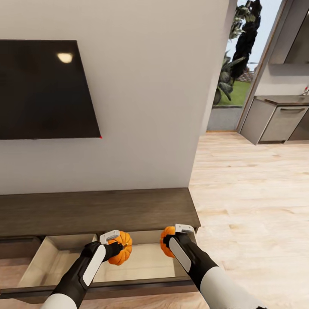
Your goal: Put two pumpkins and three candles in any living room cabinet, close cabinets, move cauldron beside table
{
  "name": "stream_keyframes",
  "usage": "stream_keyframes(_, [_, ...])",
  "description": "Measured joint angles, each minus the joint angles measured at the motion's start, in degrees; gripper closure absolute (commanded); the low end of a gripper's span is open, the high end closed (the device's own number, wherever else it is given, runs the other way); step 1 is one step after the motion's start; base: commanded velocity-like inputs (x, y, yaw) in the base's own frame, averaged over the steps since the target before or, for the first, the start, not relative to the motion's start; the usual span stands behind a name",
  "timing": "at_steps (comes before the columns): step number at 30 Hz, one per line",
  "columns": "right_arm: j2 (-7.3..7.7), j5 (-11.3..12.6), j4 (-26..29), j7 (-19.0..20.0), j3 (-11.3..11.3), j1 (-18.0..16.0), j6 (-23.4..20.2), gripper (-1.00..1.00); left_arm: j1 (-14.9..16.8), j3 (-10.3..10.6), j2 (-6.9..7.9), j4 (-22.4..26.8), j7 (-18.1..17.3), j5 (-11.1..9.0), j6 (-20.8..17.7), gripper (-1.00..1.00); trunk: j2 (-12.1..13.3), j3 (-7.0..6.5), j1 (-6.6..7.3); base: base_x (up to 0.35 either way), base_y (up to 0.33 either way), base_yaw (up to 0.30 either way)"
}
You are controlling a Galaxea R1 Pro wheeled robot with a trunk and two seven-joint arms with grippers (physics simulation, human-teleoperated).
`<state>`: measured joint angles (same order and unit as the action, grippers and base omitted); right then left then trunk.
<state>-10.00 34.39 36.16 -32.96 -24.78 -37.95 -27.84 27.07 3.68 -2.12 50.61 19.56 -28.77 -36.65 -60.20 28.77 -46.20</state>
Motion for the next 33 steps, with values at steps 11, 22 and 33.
stream_keyframes(11, [0.00,0.1,0.0,0.5,-0.1,0.0,-0.6,1.00,0.0,0.0,-0.03,0.0,0.0,-0.1,-0.2,1.00,-4.4,1.98,-2.42,0.000,0.000,0.000])
stream_keyframes(22, [0.00,0.1,0.2,0.6,-0.1,0.0,-2.5,1.00,0.0,0.0,0.01,0.0,0.1,-0.4,-1.0,1.00,-8.8,3.95,-4.83,0.000,0.000,0.000])
stream_keyframes(33, [0.00,0.1,0.6,1.8,-0.9,0.0,-3.4,1.00,0.0,-0.1,0.01,0.0,0.0,-0.7,-1.1,1.00,-12.4,5.57,-6.81,0.000,0.000,0.000])
